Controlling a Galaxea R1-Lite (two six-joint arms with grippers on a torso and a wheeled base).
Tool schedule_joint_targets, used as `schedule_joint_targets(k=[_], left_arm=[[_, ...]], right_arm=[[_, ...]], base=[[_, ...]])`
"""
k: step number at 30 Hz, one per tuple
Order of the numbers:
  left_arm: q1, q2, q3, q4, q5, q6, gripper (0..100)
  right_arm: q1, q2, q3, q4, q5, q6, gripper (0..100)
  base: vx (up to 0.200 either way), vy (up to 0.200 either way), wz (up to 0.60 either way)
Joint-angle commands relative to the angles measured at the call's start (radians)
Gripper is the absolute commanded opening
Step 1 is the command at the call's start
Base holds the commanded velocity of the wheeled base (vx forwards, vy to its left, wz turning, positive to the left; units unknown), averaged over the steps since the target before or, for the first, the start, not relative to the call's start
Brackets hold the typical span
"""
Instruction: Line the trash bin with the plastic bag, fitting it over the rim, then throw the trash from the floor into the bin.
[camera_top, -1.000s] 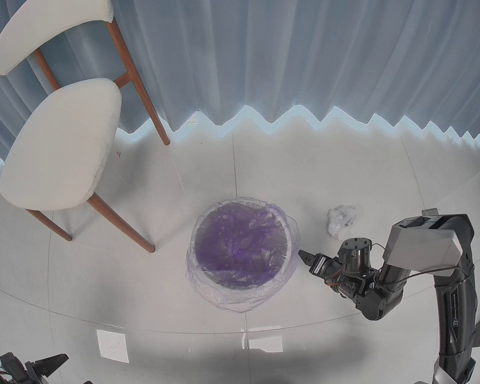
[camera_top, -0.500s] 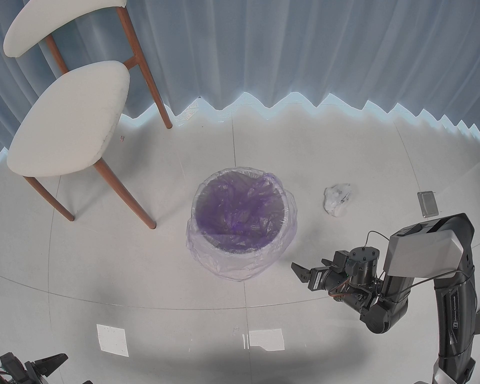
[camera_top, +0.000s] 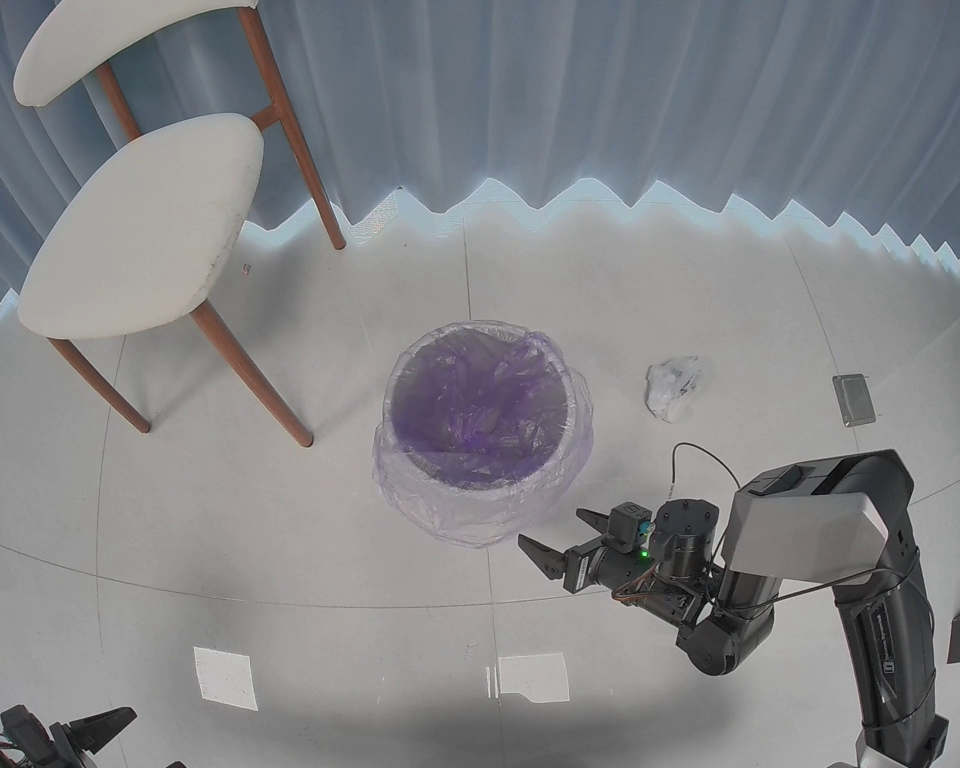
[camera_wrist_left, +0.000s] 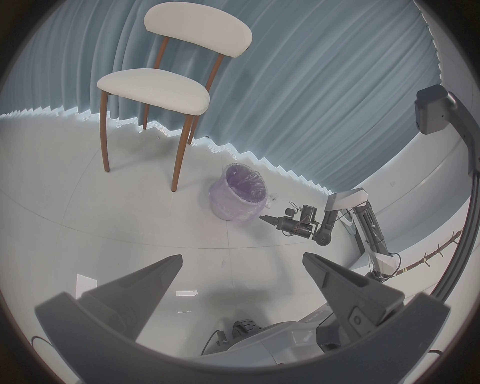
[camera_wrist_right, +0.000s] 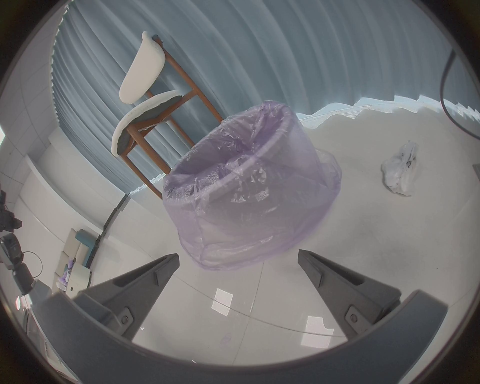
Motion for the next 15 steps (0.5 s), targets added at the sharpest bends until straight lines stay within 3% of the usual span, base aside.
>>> schedule_joint_targets(k=[1,15], left_arm=[[0.0,0.002,-0.002,0.0,0.0,-0.001,100],[0.0,0.002,0.0,0.0,0.005,-0.001,100]], right_arm=[[0.015,0.051,-0.078,0.01,0.0,-0.001,100],[-0.003,0.152,-0.429,0.344,-0.076,0.003,100]], base=[[0.0,0.0,0.0],[0.0,0.0,0.0]])
